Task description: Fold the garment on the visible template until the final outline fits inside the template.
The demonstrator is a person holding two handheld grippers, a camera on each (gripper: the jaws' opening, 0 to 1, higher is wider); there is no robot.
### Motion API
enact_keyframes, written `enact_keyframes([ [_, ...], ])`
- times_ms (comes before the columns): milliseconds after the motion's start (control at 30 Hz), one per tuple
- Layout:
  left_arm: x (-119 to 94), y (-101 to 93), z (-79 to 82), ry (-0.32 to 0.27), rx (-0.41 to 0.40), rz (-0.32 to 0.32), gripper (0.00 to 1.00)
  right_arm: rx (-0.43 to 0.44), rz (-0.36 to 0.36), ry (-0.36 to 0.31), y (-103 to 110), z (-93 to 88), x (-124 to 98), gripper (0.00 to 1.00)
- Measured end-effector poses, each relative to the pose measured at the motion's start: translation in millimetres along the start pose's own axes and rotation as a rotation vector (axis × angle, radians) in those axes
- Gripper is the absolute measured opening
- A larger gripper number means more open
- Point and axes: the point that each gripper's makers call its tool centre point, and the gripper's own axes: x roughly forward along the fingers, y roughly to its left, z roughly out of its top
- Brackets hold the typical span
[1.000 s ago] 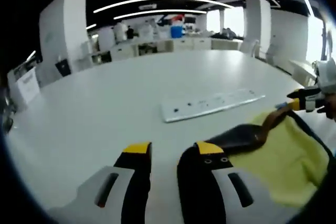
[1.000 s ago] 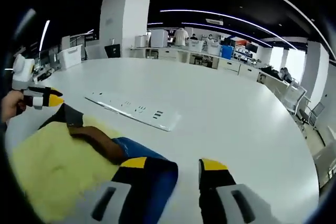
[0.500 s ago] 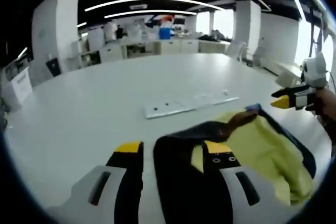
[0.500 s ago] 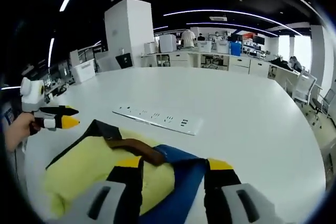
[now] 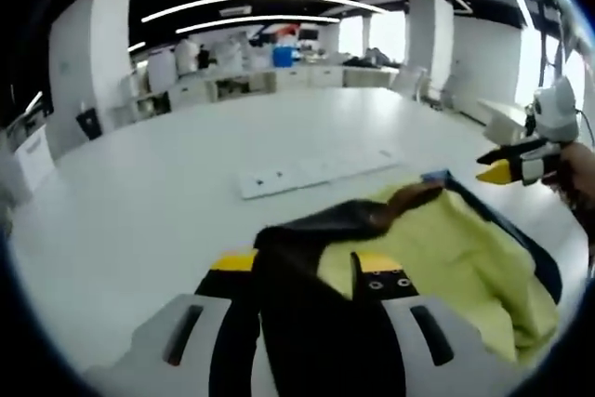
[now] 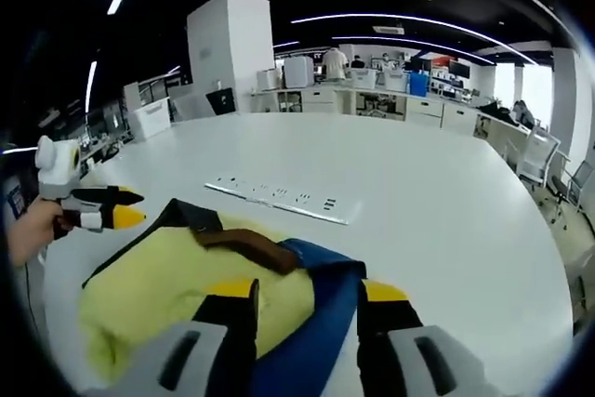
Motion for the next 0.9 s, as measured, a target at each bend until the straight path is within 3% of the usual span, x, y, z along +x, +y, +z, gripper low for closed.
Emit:
enact_keyframes([
  [200,24,-0.7,-5.5,0.028,0.039,-0.005,0.36,-0.072,-0.015,0.015,-13,-4.2,21,0.41],
  [300,34,0.8,-10.3,0.052,0.122,0.011,0.36,-0.111,-0.021,0.031,-18,-8.5,31,0.41],
  [433,47,0.7,-12.2,0.049,0.098,0.001,0.36,-0.15,-0.024,0.045,-22,-12.4,42,0.41],
  [633,62,9.1,-15.8,0.064,0.137,0.027,0.34,-0.202,-0.04,0.055,-31,-13.1,54,0.41],
  [800,71,10.1,-15.7,0.061,0.156,0.026,0.33,-0.193,-0.033,0.033,-33,-6.7,60,0.42],
  [900,76,11.2,-9.5,0.039,0.113,0.024,0.33,-0.138,-0.046,0.001,-38,1.6,67,0.41],
])
